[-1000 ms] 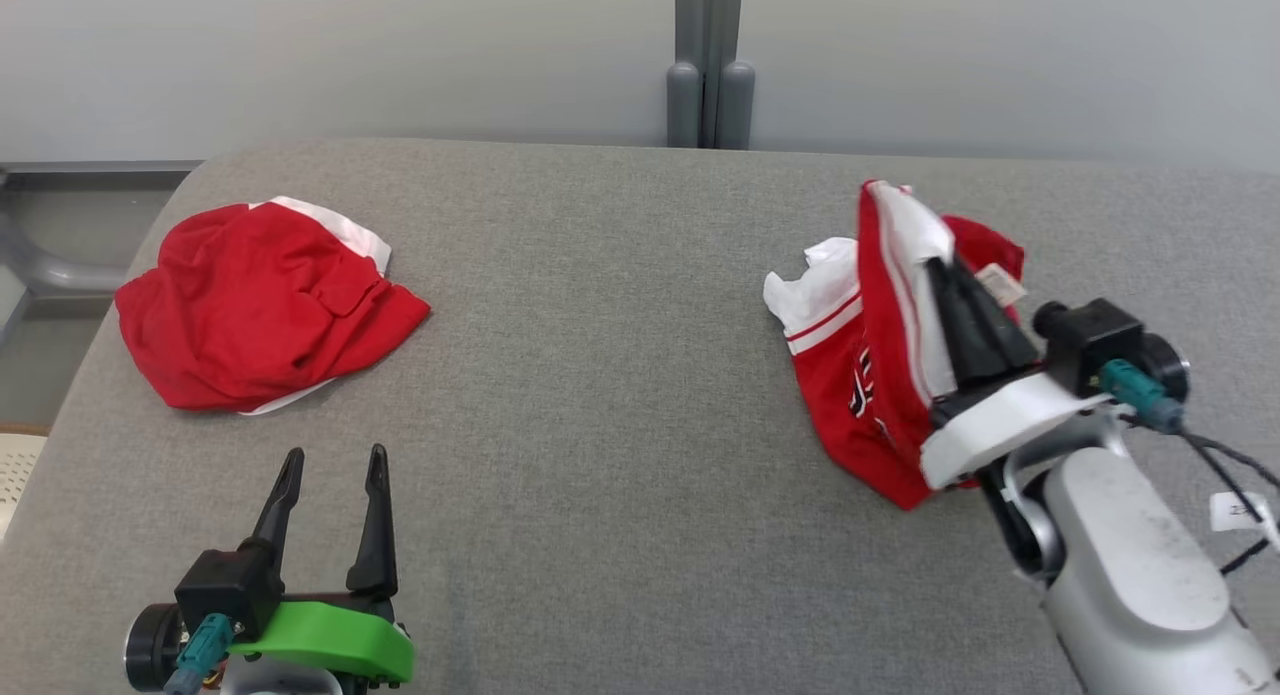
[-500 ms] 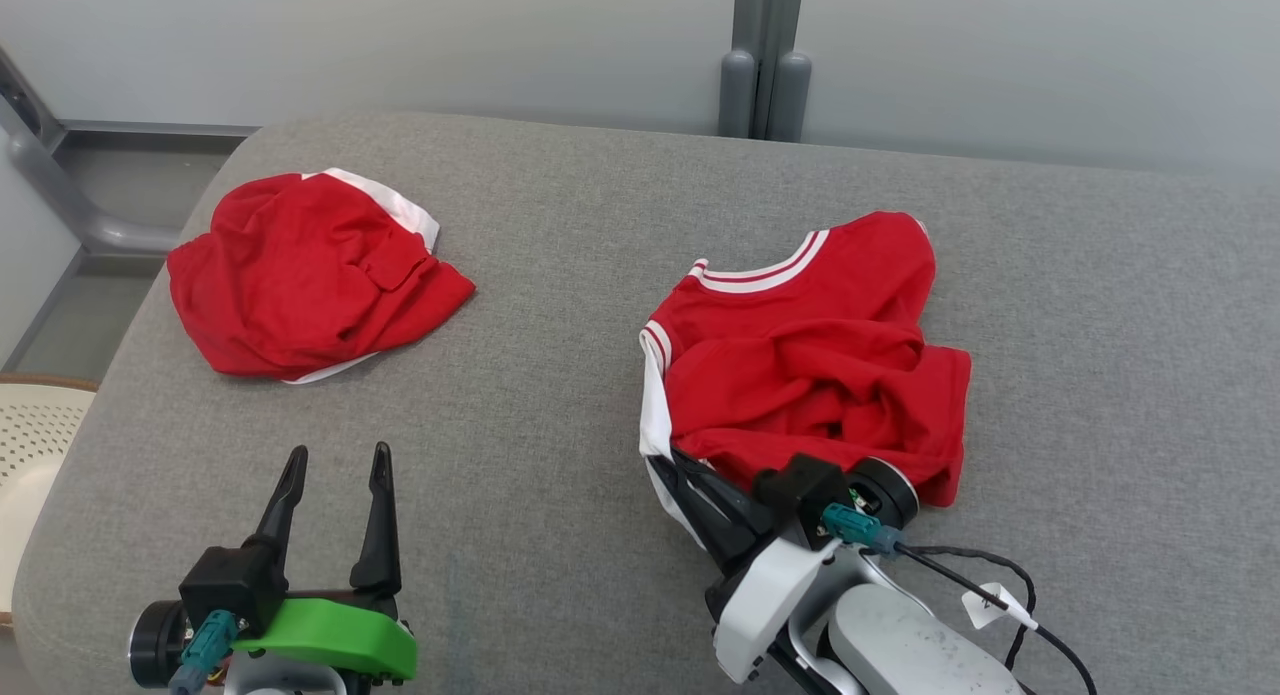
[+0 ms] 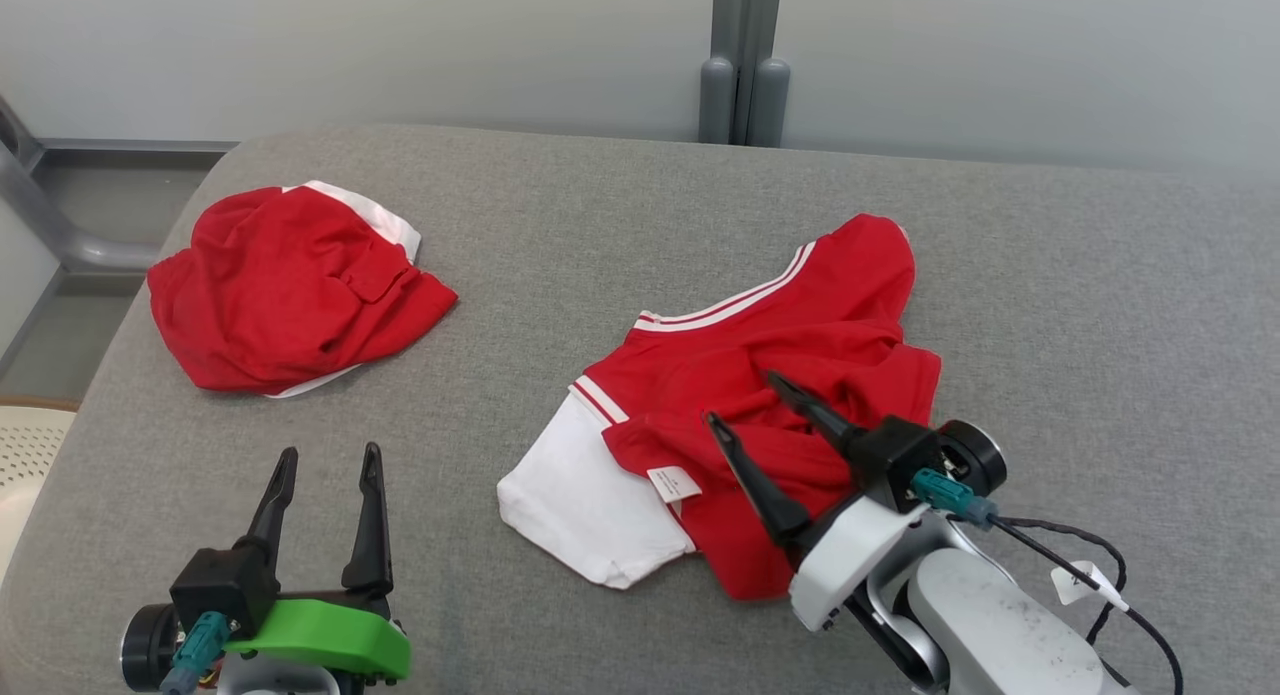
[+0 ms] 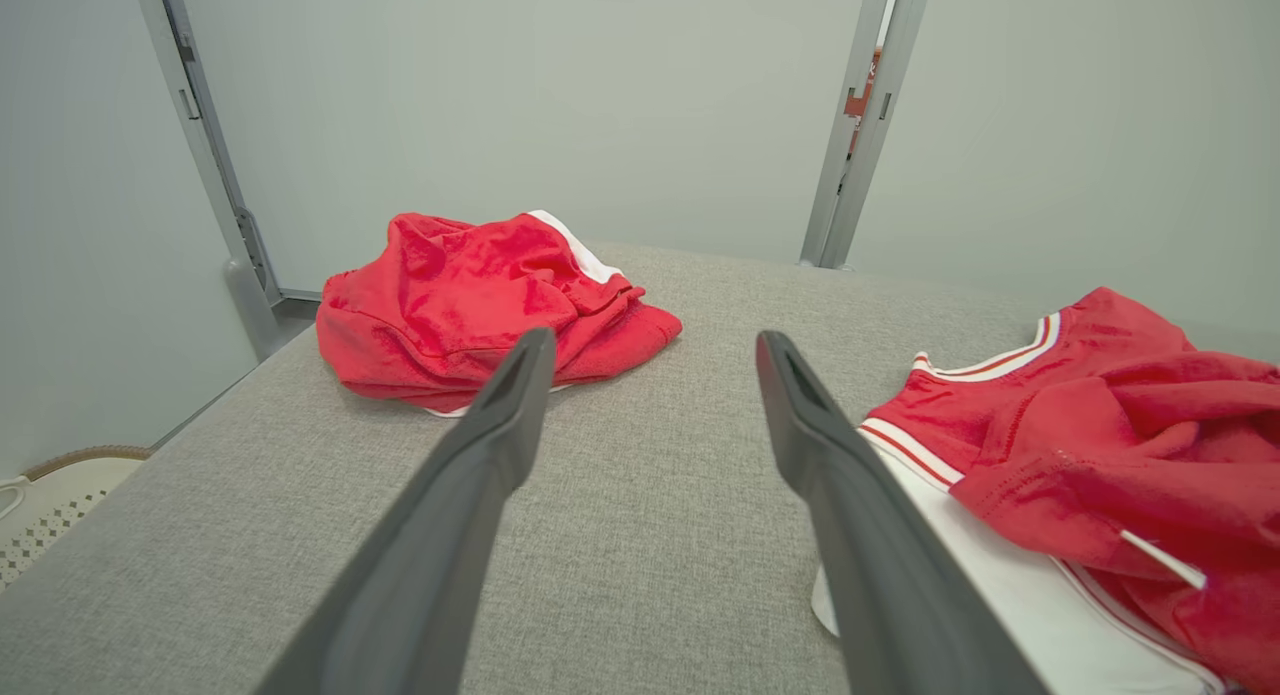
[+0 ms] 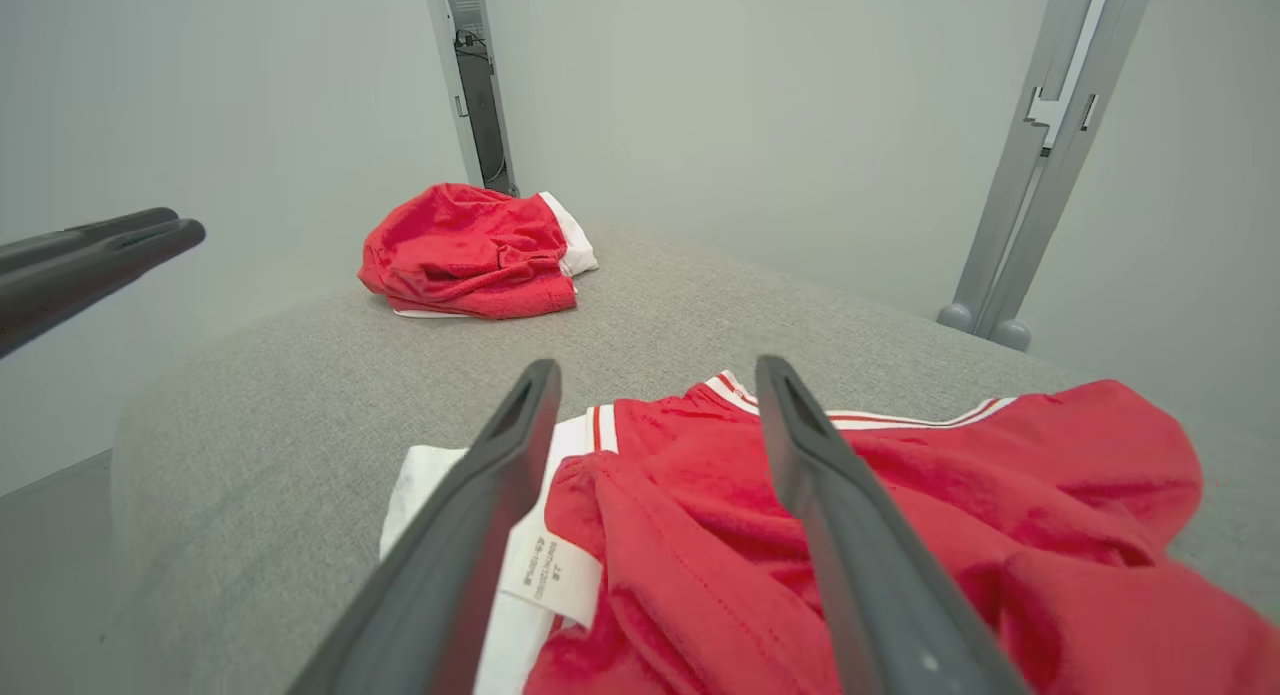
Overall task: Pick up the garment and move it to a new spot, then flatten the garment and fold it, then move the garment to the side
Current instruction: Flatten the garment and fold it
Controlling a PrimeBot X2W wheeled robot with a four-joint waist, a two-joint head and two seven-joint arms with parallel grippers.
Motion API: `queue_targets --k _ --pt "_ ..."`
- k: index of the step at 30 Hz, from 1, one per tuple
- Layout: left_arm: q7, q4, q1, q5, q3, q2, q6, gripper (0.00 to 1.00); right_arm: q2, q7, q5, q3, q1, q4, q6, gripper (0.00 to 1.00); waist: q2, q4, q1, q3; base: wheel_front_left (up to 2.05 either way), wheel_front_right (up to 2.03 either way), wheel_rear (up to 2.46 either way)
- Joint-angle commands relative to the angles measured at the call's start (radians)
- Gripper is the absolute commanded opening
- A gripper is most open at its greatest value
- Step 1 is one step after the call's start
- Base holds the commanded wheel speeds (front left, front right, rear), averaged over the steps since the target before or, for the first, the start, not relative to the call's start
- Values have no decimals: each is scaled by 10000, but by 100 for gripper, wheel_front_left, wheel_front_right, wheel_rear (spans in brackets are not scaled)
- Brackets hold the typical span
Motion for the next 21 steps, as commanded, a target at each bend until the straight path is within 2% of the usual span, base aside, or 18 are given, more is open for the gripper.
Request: queue_targets --k 1,9,15,16,18,21 --pt "-5 -39 56 2 -8 -10 37 100 -150 -33 -42 -33 97 25 -17 100 0 -38 0 -35 0 0 0" --pt "-5 -2 -64 -105 -127 -5 43 100 -927 692 -196 860 -424 947 -17 100 0 13 0 36 0 0 0" --pt "-5 22 -92 -165 -197 -4 53 100 -942 1654 -258 1500 -872 1949 -17 100 0 181 0 125 0 0 0" --pt "-5 27 -82 -173 -209 -4 66 100 -907 1863 -223 1608 -921 2167 -17 86 0 208 0 127 0 0 0" --pt "-5 29 -53 -195 -224 -4 82 100 -807 1992 -69 1608 -1068 2417 -17 0 0 236 0 116 0 0 0" --pt "-5 31 32 -211 -176 -4 144 100 -778 1623 79 1338 -1134 2586 -17 0 0 181 0 45 0 0 0"
